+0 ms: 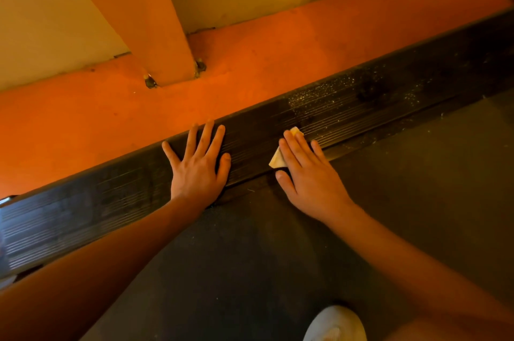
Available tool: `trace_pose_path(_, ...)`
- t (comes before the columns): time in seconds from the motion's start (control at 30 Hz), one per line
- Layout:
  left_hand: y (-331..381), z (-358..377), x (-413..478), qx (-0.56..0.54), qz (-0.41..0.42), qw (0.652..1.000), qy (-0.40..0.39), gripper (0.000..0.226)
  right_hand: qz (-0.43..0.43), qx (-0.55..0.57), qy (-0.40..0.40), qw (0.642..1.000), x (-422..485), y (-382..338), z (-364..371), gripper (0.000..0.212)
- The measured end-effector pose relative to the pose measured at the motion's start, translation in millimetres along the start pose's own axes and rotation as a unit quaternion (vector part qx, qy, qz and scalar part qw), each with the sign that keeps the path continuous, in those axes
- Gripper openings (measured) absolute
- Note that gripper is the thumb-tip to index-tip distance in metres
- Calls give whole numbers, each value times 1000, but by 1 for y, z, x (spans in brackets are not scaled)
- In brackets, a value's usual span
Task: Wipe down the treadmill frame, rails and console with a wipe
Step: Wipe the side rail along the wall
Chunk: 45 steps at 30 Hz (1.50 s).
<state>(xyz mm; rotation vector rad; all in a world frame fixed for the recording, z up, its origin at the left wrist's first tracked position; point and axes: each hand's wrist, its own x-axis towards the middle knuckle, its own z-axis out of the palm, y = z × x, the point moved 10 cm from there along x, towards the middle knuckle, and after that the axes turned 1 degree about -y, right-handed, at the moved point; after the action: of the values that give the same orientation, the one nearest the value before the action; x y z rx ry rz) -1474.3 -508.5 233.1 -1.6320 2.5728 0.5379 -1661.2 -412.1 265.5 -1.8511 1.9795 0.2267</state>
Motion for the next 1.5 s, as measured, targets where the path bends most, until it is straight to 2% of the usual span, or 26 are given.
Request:
trace_pose_path(0.1,0,1,0,-5,1,1000,4,64,-2,-9,38,999,54,-3,-25,67)
trace_pose_path(0.2,0,0,0,-1,0,1000,4,64,9,-18,44,999,85,0,-38,67)
trace_pose_path(0.43,1,0,-1,1,3,1000,7,63,7,7,-13,1000,-11,1,5,67)
trace_pose_path(0.67,1,0,0,-5,0,1000,12,61,9,-6,37,999,73,-5,-33,67)
trace_pose_path(0.9,3,-3,-1,-5,1,1000,11,61,-10,1,3,1000,1,5,-5,68)
trace_pose_path(1.17,3,-2,-1,-5,2,1000,3,61,-3,-1,17,1000,69,9,-36,67)
trace_pose_path(1.37,45,-7,6,-8,124,992,12,61,3,29,-2,1000,3,21,-10,64)
trace_pose_path(1.5,70,6,15,27,155,987,-3,58,-11,14,12,1000,1,23,-13,64)
